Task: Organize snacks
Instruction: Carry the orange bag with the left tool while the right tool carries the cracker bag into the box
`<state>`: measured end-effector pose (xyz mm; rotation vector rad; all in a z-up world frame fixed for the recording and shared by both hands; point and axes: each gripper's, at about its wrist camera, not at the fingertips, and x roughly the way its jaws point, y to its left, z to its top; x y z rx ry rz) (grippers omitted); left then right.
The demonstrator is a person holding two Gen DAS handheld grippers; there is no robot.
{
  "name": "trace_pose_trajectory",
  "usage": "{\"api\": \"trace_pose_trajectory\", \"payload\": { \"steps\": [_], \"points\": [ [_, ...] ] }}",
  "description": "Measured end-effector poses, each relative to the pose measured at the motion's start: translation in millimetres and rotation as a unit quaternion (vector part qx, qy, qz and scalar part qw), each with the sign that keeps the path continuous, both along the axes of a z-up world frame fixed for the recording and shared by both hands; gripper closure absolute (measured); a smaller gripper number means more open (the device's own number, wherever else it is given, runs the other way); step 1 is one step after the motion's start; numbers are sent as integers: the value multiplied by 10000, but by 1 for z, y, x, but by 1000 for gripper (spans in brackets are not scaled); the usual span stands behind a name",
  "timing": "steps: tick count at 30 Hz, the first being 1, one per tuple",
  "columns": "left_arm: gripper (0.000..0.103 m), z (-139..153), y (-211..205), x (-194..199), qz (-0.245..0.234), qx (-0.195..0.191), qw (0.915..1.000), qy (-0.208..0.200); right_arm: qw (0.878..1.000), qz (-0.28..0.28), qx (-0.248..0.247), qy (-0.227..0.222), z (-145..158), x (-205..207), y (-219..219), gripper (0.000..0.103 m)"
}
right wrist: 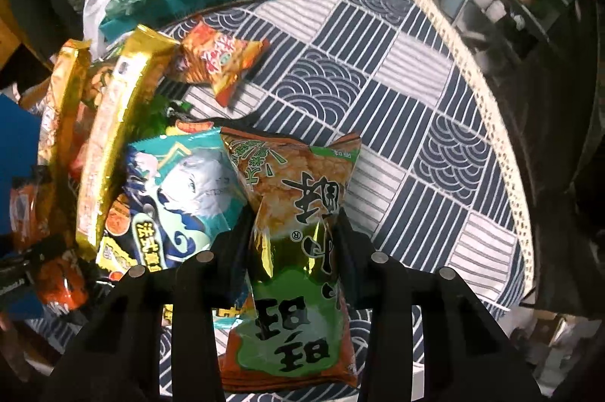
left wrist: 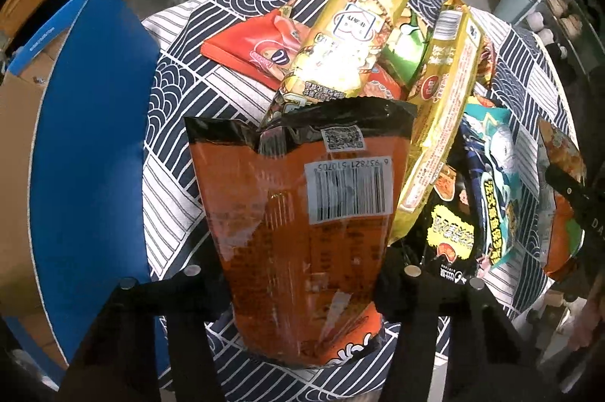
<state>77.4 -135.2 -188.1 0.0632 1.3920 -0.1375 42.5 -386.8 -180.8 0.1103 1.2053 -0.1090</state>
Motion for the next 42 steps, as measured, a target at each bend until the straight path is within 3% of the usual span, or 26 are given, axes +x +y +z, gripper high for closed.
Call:
{"api": "trace_pose_trajectory", "payload": {
  "steps": [9,24,42],
  "points": [
    [48,32,12,-13,-99,-187,9993,-304,9994,191,-19,-305,24,0,19,66],
    [48,93,32,-48,-250,14,9928,-1168,9944,567,186,-870,81,-17,66,67],
    [48,160,113,-63,105,-92,9816,-1903,9823,1300,444,-1273,133,-17,153,67]
  ]
}}
